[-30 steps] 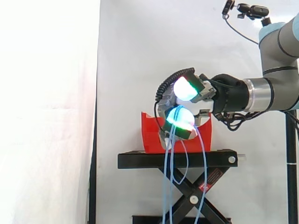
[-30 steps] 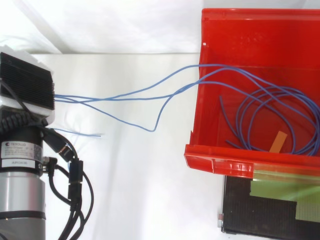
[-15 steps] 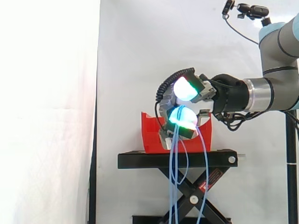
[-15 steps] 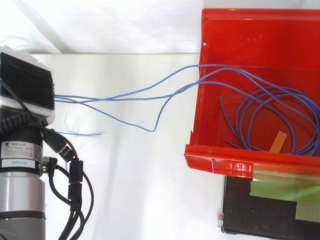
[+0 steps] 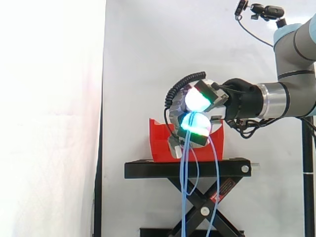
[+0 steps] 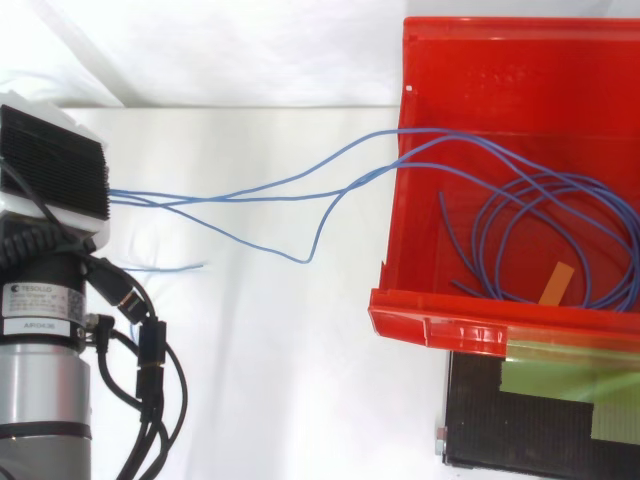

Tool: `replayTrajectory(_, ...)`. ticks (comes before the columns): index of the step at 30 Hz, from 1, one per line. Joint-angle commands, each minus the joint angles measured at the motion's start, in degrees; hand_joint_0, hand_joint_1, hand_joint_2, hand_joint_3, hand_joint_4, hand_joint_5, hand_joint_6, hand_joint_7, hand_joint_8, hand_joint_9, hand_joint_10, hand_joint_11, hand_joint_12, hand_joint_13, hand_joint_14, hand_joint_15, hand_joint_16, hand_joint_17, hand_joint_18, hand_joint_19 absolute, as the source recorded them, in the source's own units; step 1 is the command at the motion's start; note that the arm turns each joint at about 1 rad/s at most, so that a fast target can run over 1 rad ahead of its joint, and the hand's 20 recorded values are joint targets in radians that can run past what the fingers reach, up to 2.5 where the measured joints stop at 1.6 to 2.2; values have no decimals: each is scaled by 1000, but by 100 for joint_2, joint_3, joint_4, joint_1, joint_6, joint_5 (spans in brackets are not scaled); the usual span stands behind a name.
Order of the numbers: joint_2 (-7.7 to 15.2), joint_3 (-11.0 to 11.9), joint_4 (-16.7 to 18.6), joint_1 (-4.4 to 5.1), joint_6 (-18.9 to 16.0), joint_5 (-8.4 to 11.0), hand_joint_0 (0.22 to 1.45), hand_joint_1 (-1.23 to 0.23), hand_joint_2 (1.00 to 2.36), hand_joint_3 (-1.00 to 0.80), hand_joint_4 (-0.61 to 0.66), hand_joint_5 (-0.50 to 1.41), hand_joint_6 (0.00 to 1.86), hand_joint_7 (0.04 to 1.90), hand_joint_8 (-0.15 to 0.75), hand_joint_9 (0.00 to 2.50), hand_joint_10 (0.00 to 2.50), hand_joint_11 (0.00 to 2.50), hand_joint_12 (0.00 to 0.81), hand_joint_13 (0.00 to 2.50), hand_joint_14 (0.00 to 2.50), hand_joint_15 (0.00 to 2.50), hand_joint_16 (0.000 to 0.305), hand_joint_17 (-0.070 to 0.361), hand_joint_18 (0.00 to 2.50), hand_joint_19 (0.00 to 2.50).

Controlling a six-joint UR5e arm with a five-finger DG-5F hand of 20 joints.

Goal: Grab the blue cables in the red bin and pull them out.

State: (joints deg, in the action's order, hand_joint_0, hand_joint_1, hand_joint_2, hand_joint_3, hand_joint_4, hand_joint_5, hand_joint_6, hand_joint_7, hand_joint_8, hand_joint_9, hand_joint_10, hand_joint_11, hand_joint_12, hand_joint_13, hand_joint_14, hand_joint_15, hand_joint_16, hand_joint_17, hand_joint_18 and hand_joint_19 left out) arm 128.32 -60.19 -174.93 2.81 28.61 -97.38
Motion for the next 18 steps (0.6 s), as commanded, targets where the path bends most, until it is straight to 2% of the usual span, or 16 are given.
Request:
replayTrajectory(1, 0, -1, 3, 0, 0, 0, 849, -850, 1000, -1000, 226, 1129, 137, 837, 294, 1324, 40, 1489, 451, 1378, 29, 1133, 41, 93, 789, 724)
replayTrajectory(11, 0, 8, -15, 0, -26, 0, 875, -880, 1000, -1000, 251, 1059, 51, 865, 291, 1279, 35, 1467, 446, 1341, 28, 1139, 41, 92, 765, 739)
replayTrajectory(18, 0, 43, 12, 0, -26, 0, 877, -917, 1001, -978, 264, 998, 69, 834, 294, 1230, 36, 1468, 457, 1328, 28, 1133, 41, 93, 750, 750)
